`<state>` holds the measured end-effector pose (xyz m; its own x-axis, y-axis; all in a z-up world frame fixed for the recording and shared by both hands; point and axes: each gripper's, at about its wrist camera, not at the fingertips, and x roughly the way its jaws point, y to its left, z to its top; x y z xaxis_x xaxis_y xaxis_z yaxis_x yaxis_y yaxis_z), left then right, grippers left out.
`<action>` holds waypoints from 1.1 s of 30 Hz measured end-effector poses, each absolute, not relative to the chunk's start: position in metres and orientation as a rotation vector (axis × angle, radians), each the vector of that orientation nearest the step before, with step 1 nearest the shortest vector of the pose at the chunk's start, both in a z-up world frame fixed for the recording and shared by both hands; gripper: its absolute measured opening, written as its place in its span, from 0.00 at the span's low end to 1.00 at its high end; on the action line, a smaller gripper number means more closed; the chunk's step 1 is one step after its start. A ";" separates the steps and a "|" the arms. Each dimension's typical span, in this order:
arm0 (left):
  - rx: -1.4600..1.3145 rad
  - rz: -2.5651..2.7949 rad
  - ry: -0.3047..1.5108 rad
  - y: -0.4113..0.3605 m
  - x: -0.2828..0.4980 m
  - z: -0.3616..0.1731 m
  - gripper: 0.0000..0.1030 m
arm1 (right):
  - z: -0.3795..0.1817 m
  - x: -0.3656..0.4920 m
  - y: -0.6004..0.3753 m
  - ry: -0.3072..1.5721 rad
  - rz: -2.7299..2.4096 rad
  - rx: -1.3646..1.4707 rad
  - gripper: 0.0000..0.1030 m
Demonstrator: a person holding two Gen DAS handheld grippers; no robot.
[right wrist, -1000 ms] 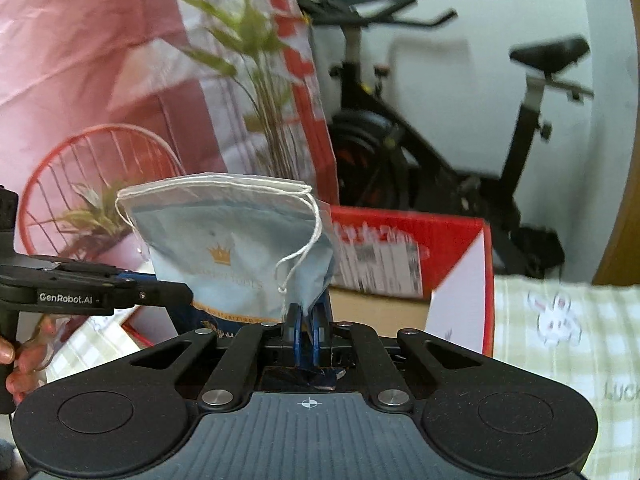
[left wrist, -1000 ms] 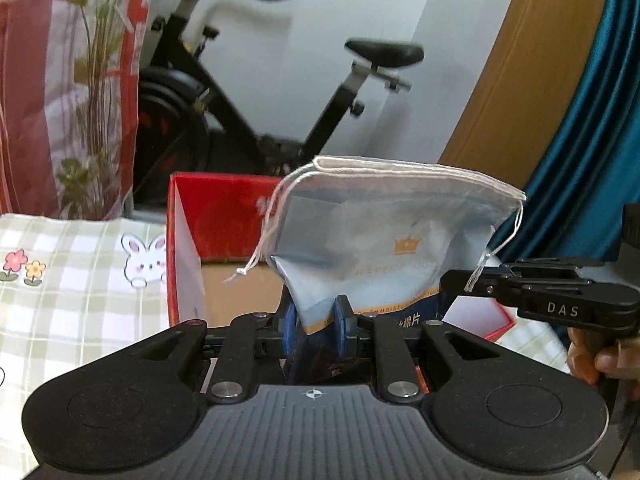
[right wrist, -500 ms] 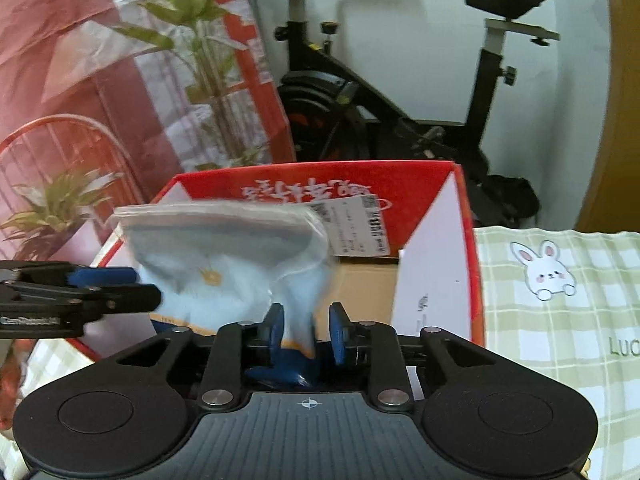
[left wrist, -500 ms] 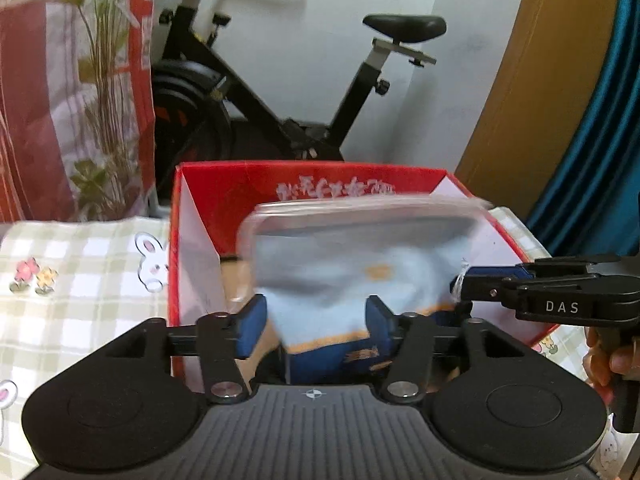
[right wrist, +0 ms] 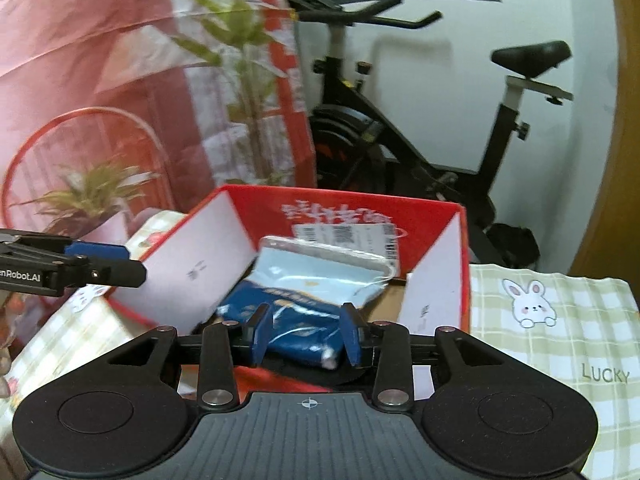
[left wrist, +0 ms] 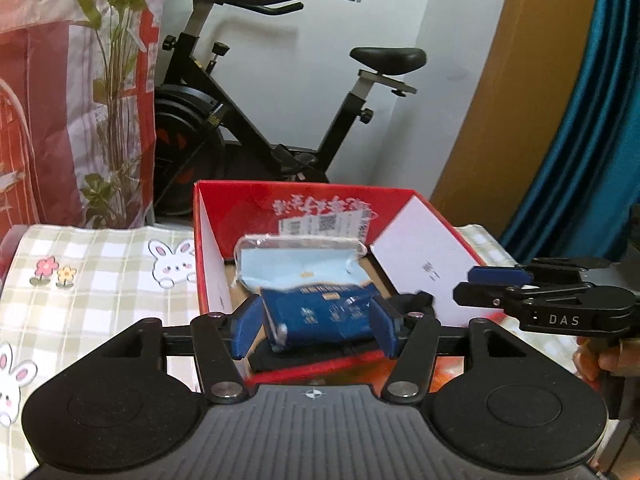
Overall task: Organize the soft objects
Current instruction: 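Move both grippers to the panda-printed snack packet and close on it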
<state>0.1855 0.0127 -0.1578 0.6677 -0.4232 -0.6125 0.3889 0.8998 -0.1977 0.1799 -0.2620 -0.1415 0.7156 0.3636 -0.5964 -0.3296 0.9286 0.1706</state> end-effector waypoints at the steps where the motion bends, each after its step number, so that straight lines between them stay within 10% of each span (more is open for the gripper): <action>1: -0.059 -0.461 0.708 0.013 0.180 -0.159 0.59 | -0.139 0.176 -0.260 0.670 0.395 0.055 0.34; 33: -0.388 -0.460 0.999 0.020 0.170 -0.260 0.57 | -0.212 0.135 -0.234 0.912 0.441 0.232 0.46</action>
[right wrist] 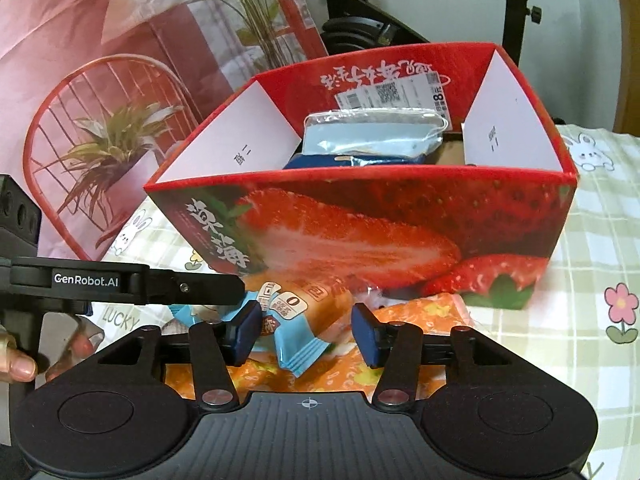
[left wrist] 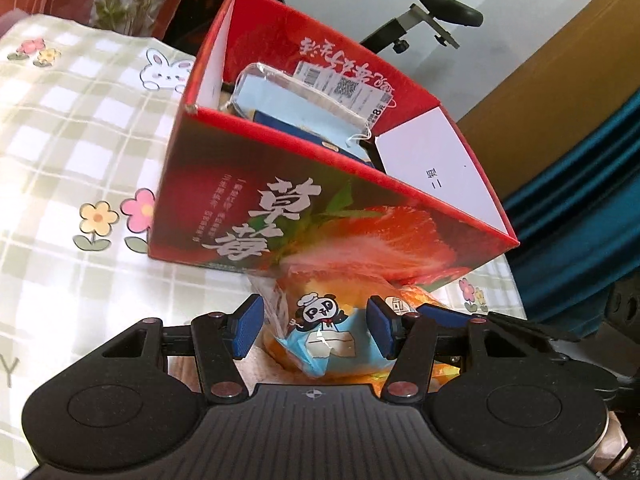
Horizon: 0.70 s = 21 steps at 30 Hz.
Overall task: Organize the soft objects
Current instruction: 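Move both grippers to the panda-printed snack packet and close on it, then lift the panda-printed snack packet toward the red box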
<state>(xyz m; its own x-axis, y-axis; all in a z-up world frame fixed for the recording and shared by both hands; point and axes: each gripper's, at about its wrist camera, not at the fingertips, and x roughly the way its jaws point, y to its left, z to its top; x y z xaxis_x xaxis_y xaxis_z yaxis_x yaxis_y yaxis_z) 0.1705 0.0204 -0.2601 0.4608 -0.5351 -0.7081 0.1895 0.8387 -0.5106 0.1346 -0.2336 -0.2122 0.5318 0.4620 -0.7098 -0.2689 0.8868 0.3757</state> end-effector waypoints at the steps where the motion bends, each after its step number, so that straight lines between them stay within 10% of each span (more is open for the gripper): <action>1: -0.387 -0.462 0.998 0.020 0.171 -0.261 0.57 | -0.213 0.135 -0.233 0.916 0.445 0.235 0.46; 21: -0.376 -0.471 0.995 0.019 0.171 -0.260 0.55 | -0.212 0.139 -0.231 0.942 0.468 0.245 0.48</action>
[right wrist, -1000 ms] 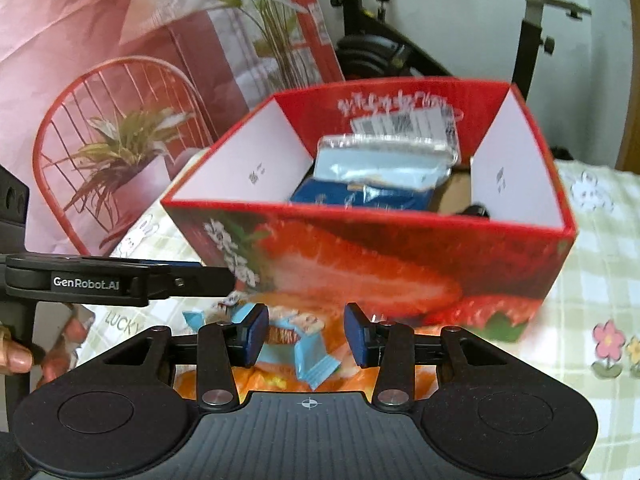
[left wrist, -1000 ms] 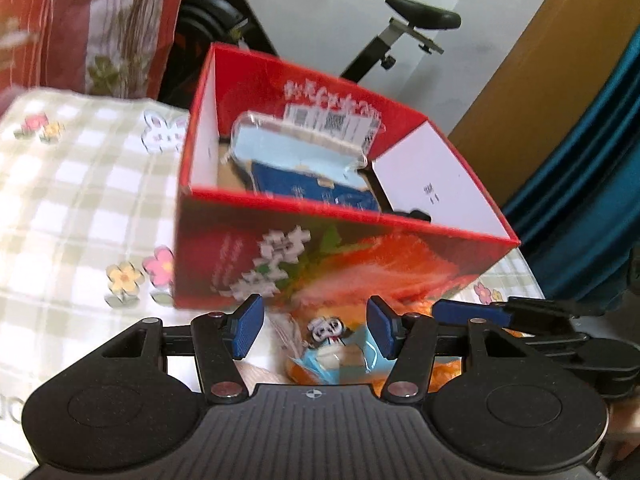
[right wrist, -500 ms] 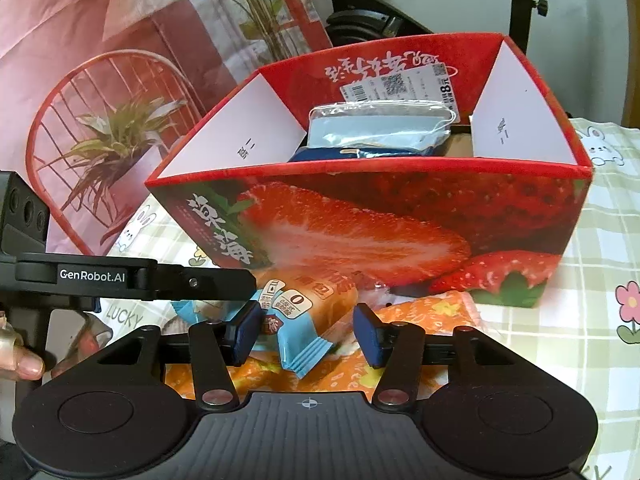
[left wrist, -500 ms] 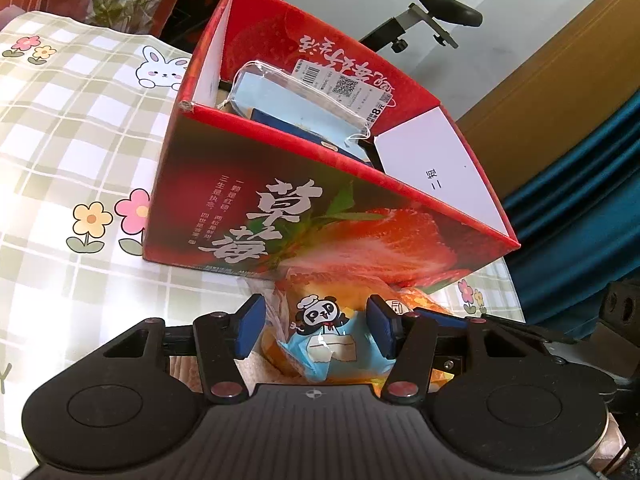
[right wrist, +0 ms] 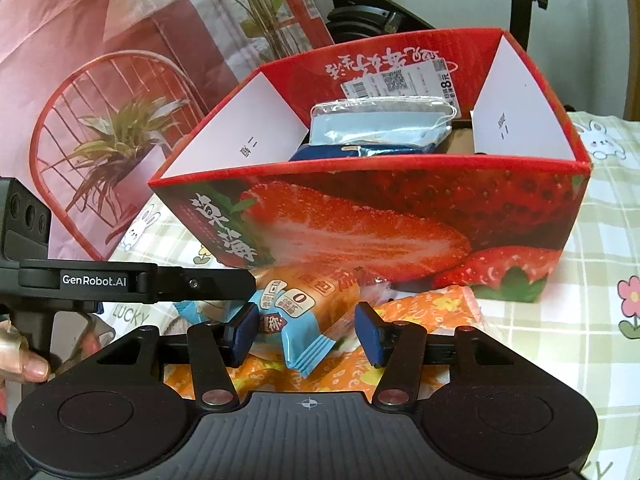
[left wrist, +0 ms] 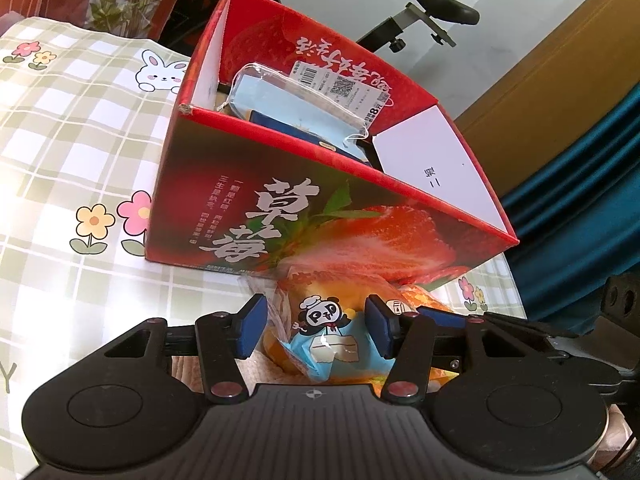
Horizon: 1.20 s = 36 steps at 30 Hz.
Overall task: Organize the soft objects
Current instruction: 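Lift the panda-printed snack packet toward the red box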
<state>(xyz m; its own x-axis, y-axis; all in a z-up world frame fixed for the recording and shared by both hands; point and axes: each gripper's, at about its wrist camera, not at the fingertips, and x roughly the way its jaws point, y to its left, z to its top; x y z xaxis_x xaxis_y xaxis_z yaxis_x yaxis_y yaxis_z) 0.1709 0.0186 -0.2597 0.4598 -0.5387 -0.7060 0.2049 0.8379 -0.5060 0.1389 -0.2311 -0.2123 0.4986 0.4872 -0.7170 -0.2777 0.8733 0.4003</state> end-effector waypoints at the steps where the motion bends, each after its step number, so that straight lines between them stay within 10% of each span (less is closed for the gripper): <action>1: -0.372 -0.472 0.994 0.018 0.171 -0.259 0.54 | -0.212 0.138 -0.232 0.941 0.472 0.239 0.48; 36: -0.377 -0.478 0.965 0.027 0.160 -0.256 0.42 | -0.210 0.129 -0.219 0.920 0.501 0.189 0.43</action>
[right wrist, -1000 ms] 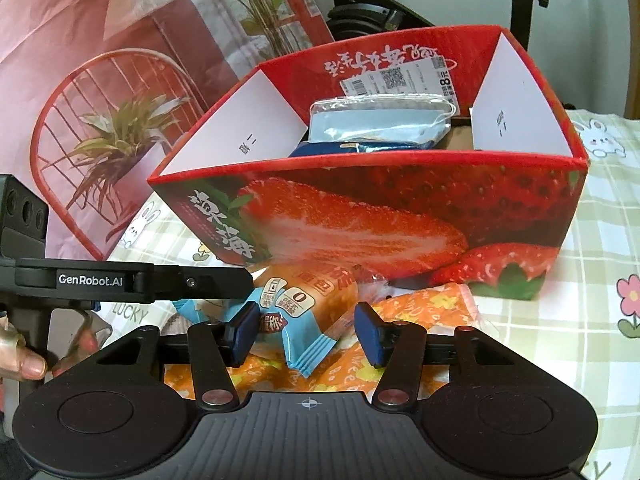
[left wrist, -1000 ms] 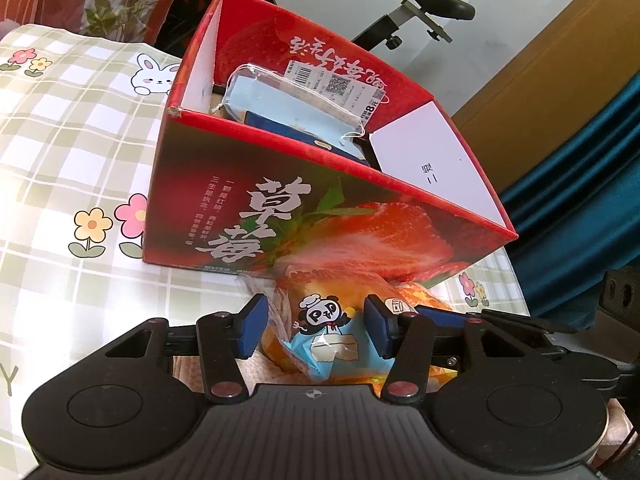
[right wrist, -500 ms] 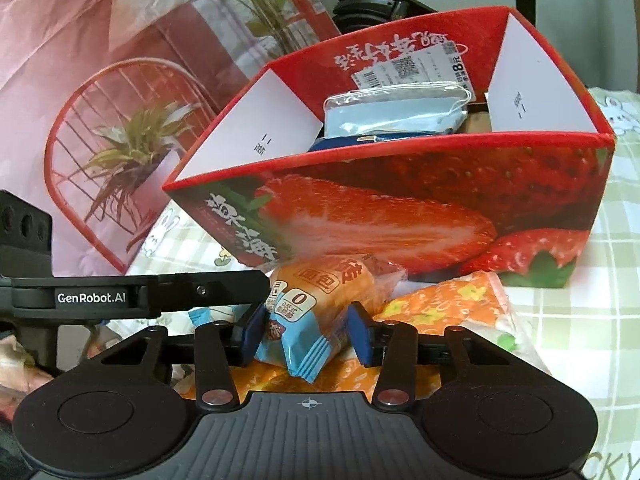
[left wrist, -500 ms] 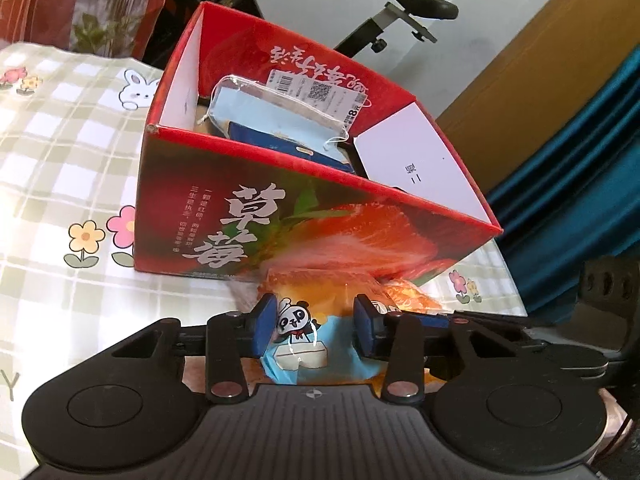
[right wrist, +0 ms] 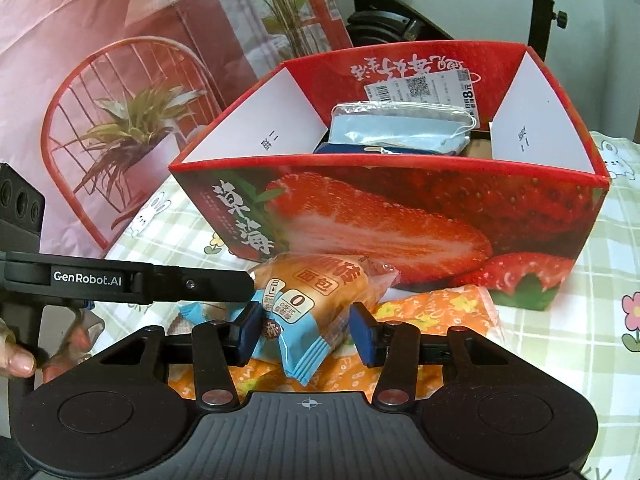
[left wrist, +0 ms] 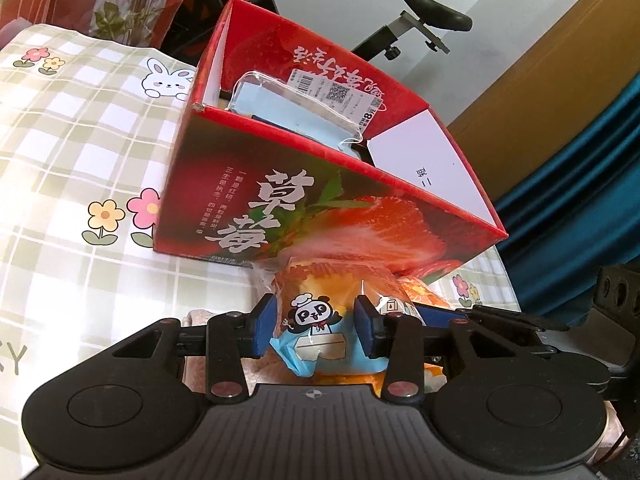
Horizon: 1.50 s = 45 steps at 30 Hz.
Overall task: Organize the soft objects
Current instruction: 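Lift the panda-printed snack packet toward the red box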
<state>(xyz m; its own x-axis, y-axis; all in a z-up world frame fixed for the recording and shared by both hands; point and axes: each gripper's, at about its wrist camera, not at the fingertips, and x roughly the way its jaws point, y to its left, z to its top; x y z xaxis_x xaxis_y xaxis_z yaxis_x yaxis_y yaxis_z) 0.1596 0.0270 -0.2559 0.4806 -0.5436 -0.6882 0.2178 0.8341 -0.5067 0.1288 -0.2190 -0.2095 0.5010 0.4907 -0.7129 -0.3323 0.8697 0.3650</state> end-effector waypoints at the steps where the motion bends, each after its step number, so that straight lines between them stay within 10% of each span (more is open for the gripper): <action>1: -0.378 -0.478 0.966 0.027 0.159 -0.257 0.42 | -0.210 0.129 -0.220 0.921 0.501 0.192 0.44; 45: -0.402 -0.527 0.832 0.031 0.137 -0.218 0.55 | -0.178 0.108 -0.221 0.795 0.578 0.207 0.40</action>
<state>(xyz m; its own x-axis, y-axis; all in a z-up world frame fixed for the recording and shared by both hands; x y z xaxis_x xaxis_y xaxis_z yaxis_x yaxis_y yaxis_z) 0.1372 0.0307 -0.2184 0.5593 -0.5854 -0.5870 0.2812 0.8000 -0.5300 0.1083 -0.2208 -0.1783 0.5560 0.5609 -0.6133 -0.4098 0.8270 0.3848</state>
